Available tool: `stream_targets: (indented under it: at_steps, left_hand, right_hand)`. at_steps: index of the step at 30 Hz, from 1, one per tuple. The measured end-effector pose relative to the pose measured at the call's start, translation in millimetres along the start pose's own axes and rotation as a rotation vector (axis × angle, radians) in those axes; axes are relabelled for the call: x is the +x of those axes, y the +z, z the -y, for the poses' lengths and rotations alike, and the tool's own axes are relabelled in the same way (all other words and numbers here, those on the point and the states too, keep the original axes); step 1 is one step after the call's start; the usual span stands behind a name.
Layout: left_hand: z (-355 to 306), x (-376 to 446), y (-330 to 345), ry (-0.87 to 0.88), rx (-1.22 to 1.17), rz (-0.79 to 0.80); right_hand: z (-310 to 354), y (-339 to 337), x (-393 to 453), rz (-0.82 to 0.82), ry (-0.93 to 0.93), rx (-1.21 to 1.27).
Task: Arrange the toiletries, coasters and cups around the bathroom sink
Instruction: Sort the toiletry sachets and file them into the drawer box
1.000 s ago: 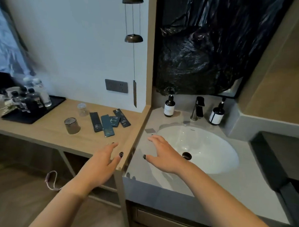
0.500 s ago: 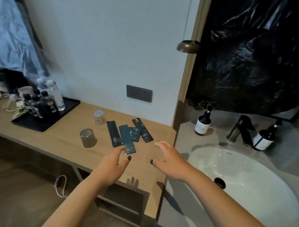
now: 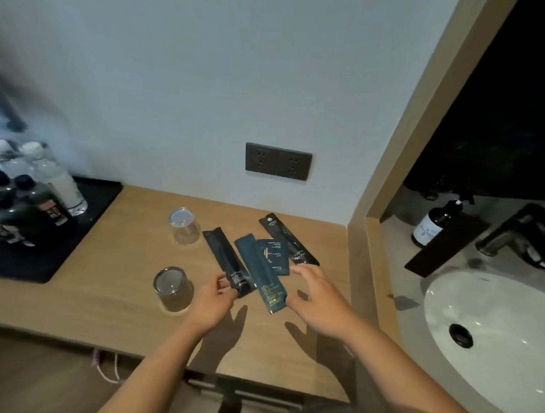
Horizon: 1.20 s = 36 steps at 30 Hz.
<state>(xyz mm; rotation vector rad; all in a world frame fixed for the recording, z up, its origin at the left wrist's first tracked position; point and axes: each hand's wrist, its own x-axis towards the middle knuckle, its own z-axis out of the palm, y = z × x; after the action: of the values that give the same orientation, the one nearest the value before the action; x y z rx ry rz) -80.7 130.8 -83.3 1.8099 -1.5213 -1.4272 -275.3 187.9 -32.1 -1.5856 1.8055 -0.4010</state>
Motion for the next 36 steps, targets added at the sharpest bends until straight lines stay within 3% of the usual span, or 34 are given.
stream_targets:
  at_steps: [3, 9, 17, 22, 26, 32, 36]
  left_hand:
    - [14, 45, -1, -0.191, -0.174, -0.021]
    - [68, 137, 35, -0.404, -0.161, -0.166]
    - [15, 133, 49, -0.503, 0.020, -0.257]
    - [31, 140, 46, -0.464, 0.075, -0.257]
    - [31, 128, 33, -0.411, -0.156, -0.274]
    - [19, 83, 30, -0.235, -0.324, -0.351]
    - [-7, 55, 30, -0.054, -0.311, -0.403]
  right_hand:
    - [5, 13, 17, -0.030, 0.068, 0.060]
    - [-6, 29, 31, -0.041, 0.228, 0.130]
    - [-23, 25, 45, -0.095, 0.326, 0.165]
    - [-27, 18, 55, -0.083, 0.295, 0.208]
    - [-26, 11, 62, -0.038, 0.263, 0.256]
    - [-12, 2, 75, 0.040, 0.178, 0.371]
    - [9, -9, 82, 0.026, 0.168, 0.488]
